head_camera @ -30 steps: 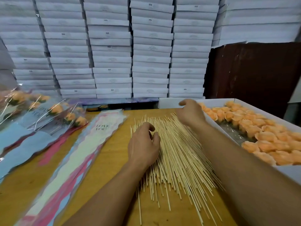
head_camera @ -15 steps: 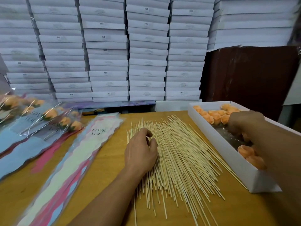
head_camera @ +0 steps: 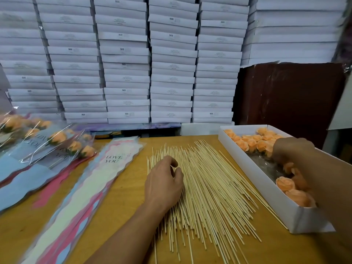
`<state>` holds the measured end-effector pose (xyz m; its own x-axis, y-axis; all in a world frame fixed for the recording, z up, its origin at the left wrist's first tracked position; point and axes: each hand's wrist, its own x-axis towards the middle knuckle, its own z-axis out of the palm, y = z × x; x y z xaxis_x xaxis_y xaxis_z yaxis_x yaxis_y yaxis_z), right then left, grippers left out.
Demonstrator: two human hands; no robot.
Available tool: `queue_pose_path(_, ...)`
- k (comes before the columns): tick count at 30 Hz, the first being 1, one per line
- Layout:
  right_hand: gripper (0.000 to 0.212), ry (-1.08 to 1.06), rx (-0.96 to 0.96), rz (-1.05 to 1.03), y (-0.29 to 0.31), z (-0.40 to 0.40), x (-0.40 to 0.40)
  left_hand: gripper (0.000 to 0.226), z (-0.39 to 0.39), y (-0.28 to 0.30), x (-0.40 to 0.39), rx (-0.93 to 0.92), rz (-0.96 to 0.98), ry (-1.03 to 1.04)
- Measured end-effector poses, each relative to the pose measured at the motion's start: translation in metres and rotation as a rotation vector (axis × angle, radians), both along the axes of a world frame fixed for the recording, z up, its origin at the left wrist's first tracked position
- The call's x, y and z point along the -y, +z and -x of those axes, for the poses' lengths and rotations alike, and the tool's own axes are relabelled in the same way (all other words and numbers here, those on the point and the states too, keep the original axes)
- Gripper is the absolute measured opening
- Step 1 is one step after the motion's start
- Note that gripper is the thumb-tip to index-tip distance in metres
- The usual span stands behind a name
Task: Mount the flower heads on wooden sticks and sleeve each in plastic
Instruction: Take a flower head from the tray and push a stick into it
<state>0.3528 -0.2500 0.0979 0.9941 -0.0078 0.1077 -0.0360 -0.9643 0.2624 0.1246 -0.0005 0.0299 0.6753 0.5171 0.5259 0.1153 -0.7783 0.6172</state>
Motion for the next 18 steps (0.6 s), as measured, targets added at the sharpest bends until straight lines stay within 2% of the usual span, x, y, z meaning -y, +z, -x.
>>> queue_pose_path(4, 0.019, 0.023, -0.081, -0.026, 0.003, -0.005, 0.005, 0.007, 0.001, -0.001, 0.000, -0.006, -0.002, 0.003)
queue_pose_path(10, 0.035, 0.021, -0.104, -0.231, 0.000, -0.018, 0.012, 0.009, 0.000, -0.001, 0.000, -0.002, -0.008, -0.007)
queue_pose_path(13, 0.042, 0.002, -0.037, -0.347, -0.001, -0.025, 0.015, 0.010, 0.000, 0.000, 0.000, 0.010, -0.016, -0.006)
queue_pose_path(18, 0.044, 0.046, 0.140, -0.439, 0.013, -0.019, 0.007, 0.007, 0.001, 0.000, -0.001, 0.022, 0.001, -0.006)
